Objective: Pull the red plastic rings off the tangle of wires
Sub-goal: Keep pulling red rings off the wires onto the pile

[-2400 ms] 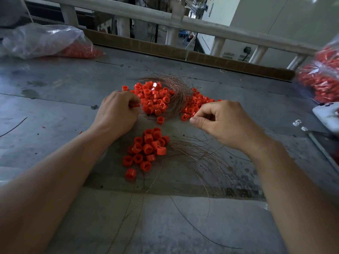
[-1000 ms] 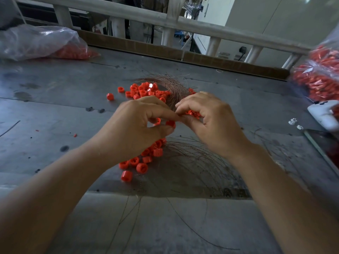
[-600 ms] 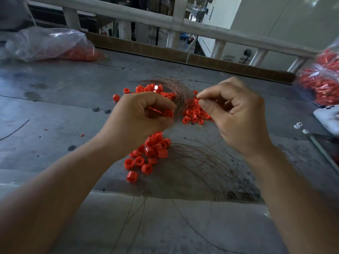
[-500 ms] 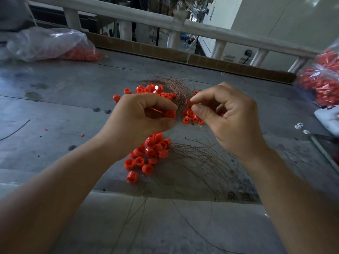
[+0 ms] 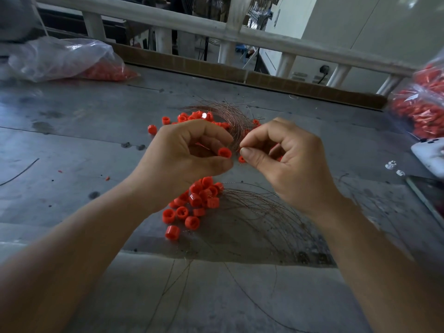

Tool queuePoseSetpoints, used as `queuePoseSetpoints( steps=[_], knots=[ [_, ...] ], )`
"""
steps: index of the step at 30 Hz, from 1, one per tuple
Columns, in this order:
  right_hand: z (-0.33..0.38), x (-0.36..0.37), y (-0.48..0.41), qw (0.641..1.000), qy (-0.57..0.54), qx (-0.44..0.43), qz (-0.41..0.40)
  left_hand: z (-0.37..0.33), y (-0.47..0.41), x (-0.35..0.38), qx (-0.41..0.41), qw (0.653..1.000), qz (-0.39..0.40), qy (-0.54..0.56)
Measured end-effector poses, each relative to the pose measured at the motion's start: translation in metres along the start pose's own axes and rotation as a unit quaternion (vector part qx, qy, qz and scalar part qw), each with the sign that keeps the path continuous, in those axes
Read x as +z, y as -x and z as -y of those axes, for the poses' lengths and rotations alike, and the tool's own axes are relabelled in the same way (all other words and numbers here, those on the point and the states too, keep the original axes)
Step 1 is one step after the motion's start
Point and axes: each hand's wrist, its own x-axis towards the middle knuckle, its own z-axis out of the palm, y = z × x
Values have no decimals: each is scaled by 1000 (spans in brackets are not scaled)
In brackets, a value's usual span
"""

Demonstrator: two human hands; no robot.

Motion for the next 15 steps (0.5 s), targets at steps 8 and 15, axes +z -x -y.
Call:
queuePoseSetpoints(
  steps=[8,15],
  knots=[
    [2,4,2,1000,-10,5,23,3,-1,1,-1,1000,2,3],
    [1,4,2,1000,-6,15,26,2,-1,0,3,998,10,63]
  ],
)
